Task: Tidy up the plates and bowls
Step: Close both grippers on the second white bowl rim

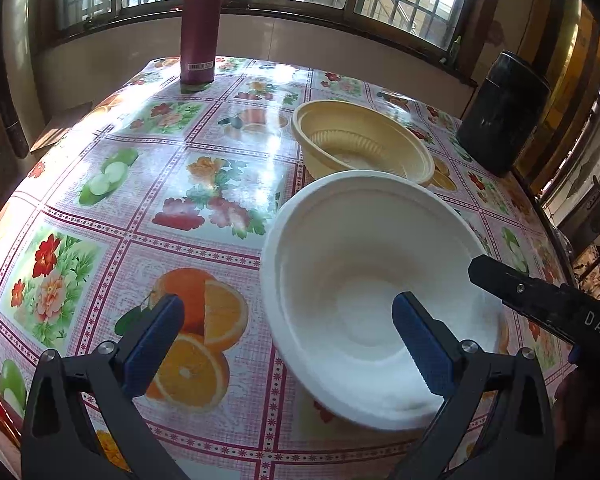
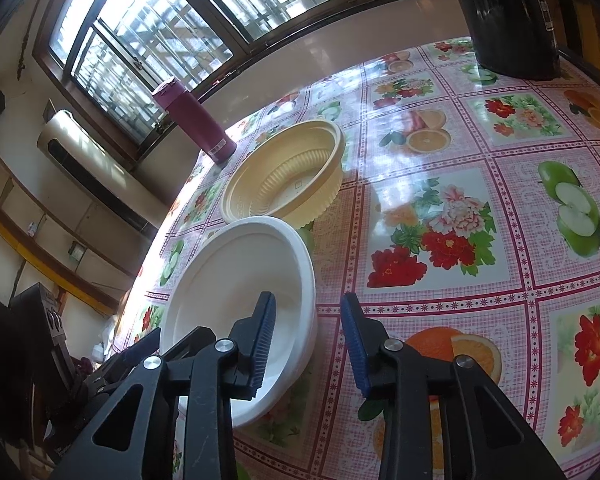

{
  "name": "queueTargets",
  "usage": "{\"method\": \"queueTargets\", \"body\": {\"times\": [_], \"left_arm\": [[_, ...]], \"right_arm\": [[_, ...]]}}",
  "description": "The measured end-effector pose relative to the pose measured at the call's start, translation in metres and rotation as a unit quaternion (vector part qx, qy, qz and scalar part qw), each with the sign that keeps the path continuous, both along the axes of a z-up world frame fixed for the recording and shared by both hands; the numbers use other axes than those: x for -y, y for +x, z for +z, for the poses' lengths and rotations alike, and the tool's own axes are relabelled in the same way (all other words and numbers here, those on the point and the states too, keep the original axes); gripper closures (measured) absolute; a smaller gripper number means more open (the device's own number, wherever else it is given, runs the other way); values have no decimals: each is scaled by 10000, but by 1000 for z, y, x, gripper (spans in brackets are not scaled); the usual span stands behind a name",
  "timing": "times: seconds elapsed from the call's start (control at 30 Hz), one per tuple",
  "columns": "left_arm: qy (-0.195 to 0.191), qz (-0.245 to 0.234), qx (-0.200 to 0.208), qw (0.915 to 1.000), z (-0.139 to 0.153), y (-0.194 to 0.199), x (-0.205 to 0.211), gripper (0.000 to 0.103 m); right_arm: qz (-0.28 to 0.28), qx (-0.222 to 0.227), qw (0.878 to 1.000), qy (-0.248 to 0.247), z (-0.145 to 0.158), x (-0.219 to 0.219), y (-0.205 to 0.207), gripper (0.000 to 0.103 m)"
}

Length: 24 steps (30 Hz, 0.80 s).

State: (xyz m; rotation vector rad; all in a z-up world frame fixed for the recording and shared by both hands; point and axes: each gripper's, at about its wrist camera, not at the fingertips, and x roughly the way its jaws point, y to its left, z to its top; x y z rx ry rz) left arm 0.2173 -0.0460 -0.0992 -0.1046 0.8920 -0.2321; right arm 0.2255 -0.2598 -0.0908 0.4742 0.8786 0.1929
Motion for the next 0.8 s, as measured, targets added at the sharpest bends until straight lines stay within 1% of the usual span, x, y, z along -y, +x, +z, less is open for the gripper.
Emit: {"method": "queueTargets", "body": {"times": [0.43, 0.63, 0.67, 0.73, 0.8], "left_arm": [[-35, -225, -36, 9997, -3, -1, 9, 0], [27, -289, 52, 9996, -1, -5, 14, 0], [40, -281, 81, 9996, 0, -5, 14, 0], [80, -256, 130, 9996, 1, -6, 14, 3], [90, -217, 153, 9996, 2, -6, 13, 10]], "right_arm": [[-31, -28, 10000, -30, 0, 1, -1, 68], [-15, -63, 10000, -52, -2, -1, 0, 68], [-9, -61, 10000, -60, -2, -2, 0, 70], [16, -73, 9999, -69, -3, -4, 0, 71], [29, -75, 9999, -81, -3, -5, 0, 73]]}}
